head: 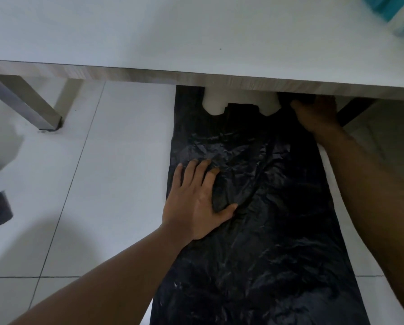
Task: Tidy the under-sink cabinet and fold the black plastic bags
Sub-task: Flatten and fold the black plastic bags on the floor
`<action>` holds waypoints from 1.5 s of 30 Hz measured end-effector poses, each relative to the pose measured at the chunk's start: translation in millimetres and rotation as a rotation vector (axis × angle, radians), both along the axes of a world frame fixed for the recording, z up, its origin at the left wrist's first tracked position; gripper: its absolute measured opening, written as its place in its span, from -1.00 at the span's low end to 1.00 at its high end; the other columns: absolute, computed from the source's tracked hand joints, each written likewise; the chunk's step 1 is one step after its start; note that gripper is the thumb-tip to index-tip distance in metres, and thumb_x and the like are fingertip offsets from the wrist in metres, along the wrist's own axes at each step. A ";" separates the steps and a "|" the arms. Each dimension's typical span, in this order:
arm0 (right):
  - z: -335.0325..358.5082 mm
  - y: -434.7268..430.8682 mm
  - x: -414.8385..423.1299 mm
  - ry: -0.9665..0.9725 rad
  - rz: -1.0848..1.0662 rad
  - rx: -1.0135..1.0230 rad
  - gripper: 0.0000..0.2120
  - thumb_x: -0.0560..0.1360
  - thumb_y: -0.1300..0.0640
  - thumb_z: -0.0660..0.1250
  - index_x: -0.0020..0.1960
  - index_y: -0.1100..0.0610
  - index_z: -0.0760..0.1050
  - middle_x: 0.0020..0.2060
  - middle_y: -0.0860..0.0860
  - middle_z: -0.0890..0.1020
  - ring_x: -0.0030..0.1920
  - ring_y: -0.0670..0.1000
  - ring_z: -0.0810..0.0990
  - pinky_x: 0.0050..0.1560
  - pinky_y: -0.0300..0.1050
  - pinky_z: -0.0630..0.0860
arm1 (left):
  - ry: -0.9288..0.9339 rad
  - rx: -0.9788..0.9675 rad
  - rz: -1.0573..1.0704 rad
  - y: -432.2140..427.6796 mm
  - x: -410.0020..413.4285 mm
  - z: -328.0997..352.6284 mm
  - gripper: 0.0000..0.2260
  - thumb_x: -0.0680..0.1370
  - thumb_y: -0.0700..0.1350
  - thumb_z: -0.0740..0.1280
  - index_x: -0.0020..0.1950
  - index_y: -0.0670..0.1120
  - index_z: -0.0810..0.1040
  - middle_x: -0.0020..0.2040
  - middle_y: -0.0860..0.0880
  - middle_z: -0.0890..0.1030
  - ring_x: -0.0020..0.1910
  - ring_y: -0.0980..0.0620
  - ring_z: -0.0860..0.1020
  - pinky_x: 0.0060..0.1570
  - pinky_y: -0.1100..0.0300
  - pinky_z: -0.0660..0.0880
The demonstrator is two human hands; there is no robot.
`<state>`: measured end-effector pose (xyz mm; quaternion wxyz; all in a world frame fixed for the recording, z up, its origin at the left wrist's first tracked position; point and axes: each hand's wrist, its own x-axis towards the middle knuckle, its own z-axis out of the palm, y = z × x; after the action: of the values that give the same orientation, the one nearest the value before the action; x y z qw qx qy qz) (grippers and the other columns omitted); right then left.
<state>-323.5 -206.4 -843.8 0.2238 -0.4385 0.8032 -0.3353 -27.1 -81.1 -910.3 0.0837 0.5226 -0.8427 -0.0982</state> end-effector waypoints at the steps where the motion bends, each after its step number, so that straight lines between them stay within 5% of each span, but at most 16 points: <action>1: 4.3 -1.3 -2.0 -0.161 -0.017 -0.007 -0.76 0.54 0.07 0.32 0.18 0.08 0.47 0.05 0.03 0.52 0.14 0.06 0.54 0.06 -0.20 0.44 | 0.004 -0.001 -0.002 -0.2 0.1 -0.4 -0.20 0.47 0.51 0.07 0.53 0.01 0.29 0.54 -0.03 0.26 0.55 -0.11 0.15 0.54 -0.18 0.02; 3: 11.4 -3.7 -7.2 -0.321 -0.056 -0.010 -0.77 0.51 0.09 0.36 0.13 0.15 0.56 0.06 0.11 0.60 0.16 0.15 0.59 0.14 -0.06 0.56 | 0.016 -0.009 -0.005 0.2 -0.3 -1.3 -0.21 0.48 0.51 0.08 0.52 0.00 0.31 0.53 -0.04 0.28 0.55 -0.11 0.16 0.54 -0.18 0.03; 5: 10.7 -5.7 -14.1 -0.344 -0.088 0.028 -0.60 0.53 0.12 0.36 0.28 0.32 0.50 0.19 0.22 0.59 0.14 0.17 0.59 0.15 0.01 0.56 | 0.018 -0.012 -0.006 0.8 -0.8 -1.2 -0.22 0.48 0.50 0.08 0.51 0.00 0.31 0.53 -0.04 0.29 0.55 -0.12 0.17 0.54 -0.18 0.03; 8: 8.8 -9.9 -23.0 -0.355 -0.084 0.074 -0.52 0.55 0.19 0.30 0.38 0.43 0.36 0.27 0.32 0.50 -0.10 0.09 0.53 -0.10 -0.08 0.49 | 0.015 -0.007 -0.002 1.2 -1.1 0.0 -0.22 0.48 0.50 0.08 0.52 0.00 0.30 0.53 -0.04 0.28 0.55 -0.11 0.16 0.54 -0.18 0.03; 13: 11.3 -15.5 -27.0 -0.533 -0.080 0.036 -0.84 0.60 0.11 0.32 0.13 0.14 0.56 0.04 0.09 0.62 -0.07 -0.03 0.59 -0.15 -0.26 0.60 | 0.021 -0.011 -0.001 0.9 -0.7 0.1 -0.22 0.48 0.50 0.08 0.52 0.01 0.31 0.53 -0.03 0.28 0.54 -0.10 0.17 0.54 -0.18 0.04; 16: 3.9 -28.8 -36.9 -0.625 -0.076 0.036 -0.77 0.59 0.00 0.33 0.15 0.12 0.58 0.14 0.10 0.62 0.04 0.04 0.62 -0.04 -0.18 0.62 | 0.023 -0.018 -0.004 0.9 -0.7 -0.5 -0.23 0.48 0.49 0.08 0.51 0.01 0.31 0.52 -0.02 0.29 0.54 -0.10 0.18 0.54 -0.17 0.04; 18: -1.5 -34.3 -38.1 -0.596 -0.128 0.035 -0.80 0.65 0.06 0.23 -0.06 0.13 0.53 -0.04 0.05 0.58 -0.13 -0.03 0.56 -0.18 -0.29 0.56 | 0.029 -0.019 -0.003 0.7 -0.6 -0.7 -0.23 0.48 0.49 0.09 0.51 0.00 0.32 0.52 -0.02 0.29 0.54 -0.10 0.18 0.54 -0.17 0.04; 21: -4.0 -38.3 -22.3 -0.406 -0.156 0.037 -0.72 0.70 0.07 0.10 -0.15 0.09 0.42 -0.17 0.01 0.47 -0.19 -0.07 0.45 -0.12 -0.25 0.46 | 0.028 -0.008 -0.003 1.0 -0.6 -0.6 -0.23 0.48 0.49 0.10 0.51 0.01 0.32 0.53 -0.02 0.29 0.54 -0.10 0.17 0.54 -0.17 0.04; 24: 1.3 -18.1 6.0 0.086 -0.086 -0.030 -0.72 0.69 0.10 0.06 0.16 0.21 0.48 0.16 0.16 0.54 0.19 0.16 0.51 0.21 -0.11 0.36 | 0.032 -0.020 -0.003 0.9 -0.1 -2.4 -0.23 0.48 0.49 0.11 0.51 0.01 0.32 0.52 -0.02 0.29 0.54 -0.09 0.17 0.54 -0.18 0.04; 27: -8.8 22.6 52.6 0.345 0.142 -0.218 -0.74 0.60 0.06 0.13 0.05 0.17 0.53 0.08 0.21 0.58 0.13 0.24 0.53 0.12 0.01 0.44 | 0.051 -0.031 0.000 0.0 -0.1 -3.0 -0.24 0.47 0.49 0.12 0.50 0.01 0.33 0.51 -0.01 0.30 0.53 -0.09 0.19 0.54 -0.18 0.05; 30: -45.2 49.4 87.8 0.502 0.369 0.040 -0.66 0.60 -0.14 0.14 0.20 0.03 0.52 0.22 0.06 0.51 0.25 0.16 0.41 0.21 0.15 0.35 | 0.059 -0.027 -0.004 0.0 0.3 -3.7 -0.23 0.46 0.49 0.14 0.49 0.01 0.33 0.50 0.00 0.31 0.53 -0.09 0.19 0.54 -0.17 0.04; 35: -70.9 58.8 91.9 0.605 0.324 0.004 -0.56 0.60 -0.23 0.08 0.34 -0.03 0.46 0.37 -0.02 0.44 0.34 0.13 0.32 0.26 0.14 0.25 | 0.206 0.111 -0.003 -7.1 4.7 6.3 -0.24 0.42 0.51 0.12 0.46 0.07 0.39 0.49 0.07 0.33 0.52 0.01 0.18 0.55 -0.07 0.04; 40: -72.0 57.8 91.5 0.610 0.342 0.013 -0.56 0.61 -0.20 0.08 0.36 -0.04 0.45 0.38 -0.02 0.43 0.35 0.11 0.31 0.28 0.15 0.23 | 0.357 0.174 0.077 -53.9 14.3 31.5 -0.41 0.42 0.38 0.28 0.28 0.03 0.58 0.25 0.00 0.57 0.25 -0.05 0.49 0.27 -0.04 0.46; 45: -73.8 58.4 91.1 0.606 0.321 -0.006 -0.57 0.61 -0.18 0.10 0.38 -0.03 0.45 0.39 -0.01 0.43 0.36 0.12 0.31 0.29 0.14 0.23 | 0.034 0.053 0.007 -128.1 17.6 23.7 -0.45 0.52 0.18 0.37 0.43 -0.05 0.43 0.39 -0.15 0.43 0.38 -0.23 0.34 0.31 -0.14 0.36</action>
<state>-232.4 -148.0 -917.6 0.0235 -0.6398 0.7528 -0.1527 -9.5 -209.1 -886.5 0.0843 0.5260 -0.8364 -0.1289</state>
